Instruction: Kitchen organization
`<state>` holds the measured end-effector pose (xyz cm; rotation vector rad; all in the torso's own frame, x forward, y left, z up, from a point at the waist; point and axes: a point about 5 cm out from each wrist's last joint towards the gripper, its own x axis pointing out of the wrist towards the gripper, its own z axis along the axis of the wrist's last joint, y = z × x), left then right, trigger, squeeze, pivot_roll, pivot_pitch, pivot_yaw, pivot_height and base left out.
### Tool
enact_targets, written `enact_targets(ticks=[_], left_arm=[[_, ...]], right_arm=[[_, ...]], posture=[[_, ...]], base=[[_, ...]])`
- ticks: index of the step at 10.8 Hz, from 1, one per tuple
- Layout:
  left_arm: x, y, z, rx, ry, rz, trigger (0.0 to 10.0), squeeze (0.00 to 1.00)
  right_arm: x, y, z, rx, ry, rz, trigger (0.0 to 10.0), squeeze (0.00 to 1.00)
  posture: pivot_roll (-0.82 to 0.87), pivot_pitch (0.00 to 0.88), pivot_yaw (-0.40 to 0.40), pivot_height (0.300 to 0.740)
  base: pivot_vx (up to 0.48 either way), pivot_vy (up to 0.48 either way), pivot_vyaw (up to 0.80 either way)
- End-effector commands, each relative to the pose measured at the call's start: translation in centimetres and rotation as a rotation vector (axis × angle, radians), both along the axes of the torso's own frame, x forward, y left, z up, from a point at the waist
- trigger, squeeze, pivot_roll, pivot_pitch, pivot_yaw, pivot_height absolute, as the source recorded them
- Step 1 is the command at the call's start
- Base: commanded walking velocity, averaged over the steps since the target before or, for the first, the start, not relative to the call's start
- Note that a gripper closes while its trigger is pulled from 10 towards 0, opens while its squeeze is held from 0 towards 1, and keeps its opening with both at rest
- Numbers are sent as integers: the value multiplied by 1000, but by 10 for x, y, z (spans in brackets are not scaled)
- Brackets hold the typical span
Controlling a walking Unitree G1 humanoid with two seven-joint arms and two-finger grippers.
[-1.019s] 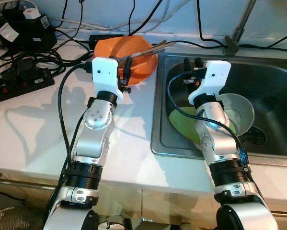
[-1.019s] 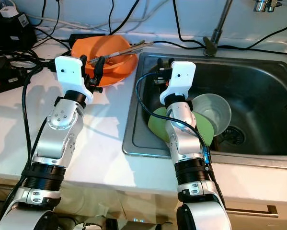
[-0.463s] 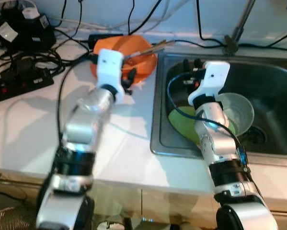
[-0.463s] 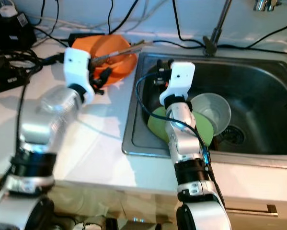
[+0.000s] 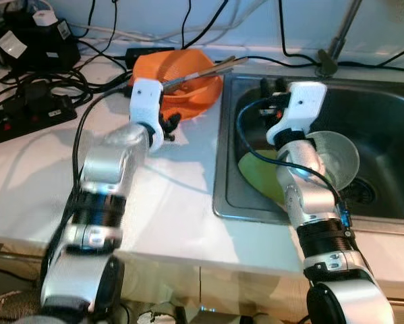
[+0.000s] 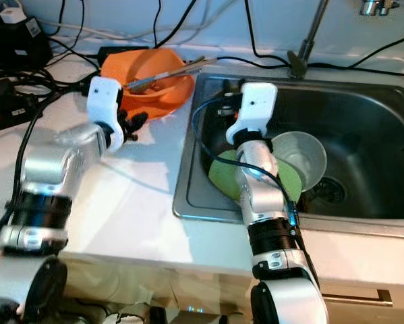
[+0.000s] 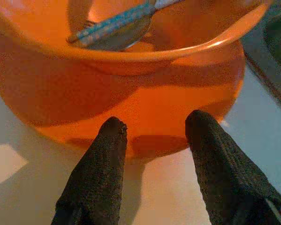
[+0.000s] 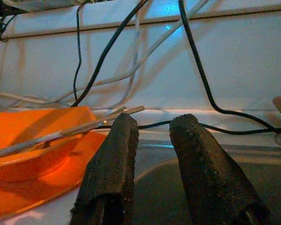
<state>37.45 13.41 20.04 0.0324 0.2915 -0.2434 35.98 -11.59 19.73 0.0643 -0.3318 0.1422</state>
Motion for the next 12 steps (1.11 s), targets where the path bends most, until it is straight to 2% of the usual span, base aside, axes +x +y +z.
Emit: enact_targets(ticks=[1,4,8,10,12], left_arm=[[7,1,7,-4,-19,-15,10000,0],[26,0,13,28,-24,-25,10000,0],[39,-1,6,103,-8,-36,10000,0],[41,-5,4,86,-18,-49,10000,0],[41,-9,-3,52,13,-62,10000,0]], right_arm=[[1,1,2,9,-8,5,10000,0],[0,-2,1,13,-10,-8,10000,0],[-1,-4,0,16,-10,-21,10000,0],[-2,-6,-1,19,-7,-34,10000,0],[-2,-6,-1,21,-6,-36,10000,0]], posture=[[80,83,49,740],[62,82,63,740],[47,83,75,740],[39,87,79,740],[40,90,81,740]], base=[[0,0,0],[0,0,0],[0,0,0],[0,0,0],[0,0,0]])
